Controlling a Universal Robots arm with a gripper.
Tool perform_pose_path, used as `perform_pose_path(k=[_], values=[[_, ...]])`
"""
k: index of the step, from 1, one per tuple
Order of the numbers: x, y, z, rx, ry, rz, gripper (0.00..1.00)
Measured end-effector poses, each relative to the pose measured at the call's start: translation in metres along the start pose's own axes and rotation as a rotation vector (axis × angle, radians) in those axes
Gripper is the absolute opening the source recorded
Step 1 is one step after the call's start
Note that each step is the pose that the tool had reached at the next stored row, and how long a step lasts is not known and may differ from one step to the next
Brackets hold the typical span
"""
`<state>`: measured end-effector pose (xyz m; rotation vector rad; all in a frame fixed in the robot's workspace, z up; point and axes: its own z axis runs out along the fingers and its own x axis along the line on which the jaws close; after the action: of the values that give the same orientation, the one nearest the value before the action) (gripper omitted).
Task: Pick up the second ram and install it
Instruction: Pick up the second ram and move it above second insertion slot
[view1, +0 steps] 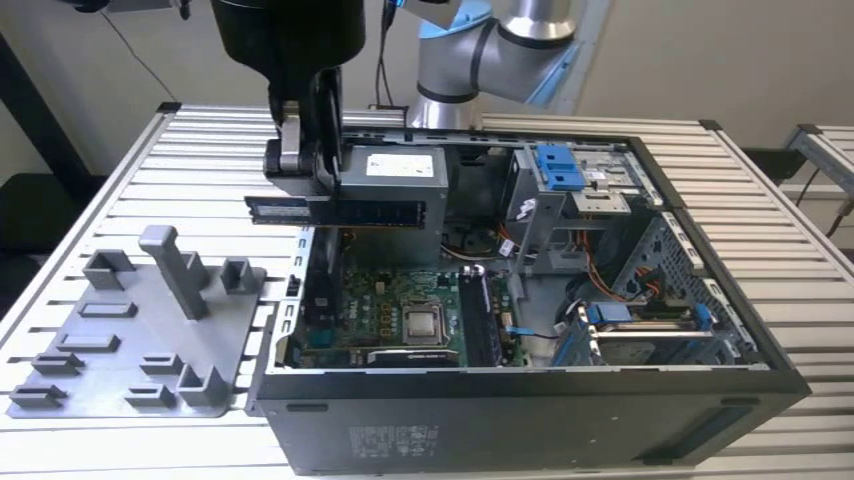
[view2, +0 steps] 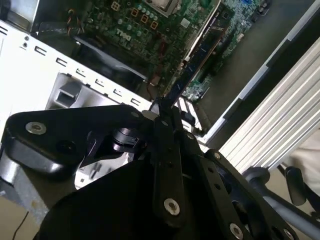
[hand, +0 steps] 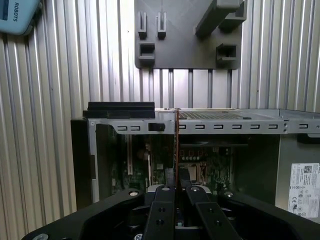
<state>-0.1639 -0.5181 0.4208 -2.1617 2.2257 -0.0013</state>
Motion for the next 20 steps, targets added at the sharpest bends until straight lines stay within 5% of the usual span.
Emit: perform_pose_path(k=[20], values=[[-0.0007, -0.0262, 0.0007, 0.0, 0.0, 0.0, 0.14]])
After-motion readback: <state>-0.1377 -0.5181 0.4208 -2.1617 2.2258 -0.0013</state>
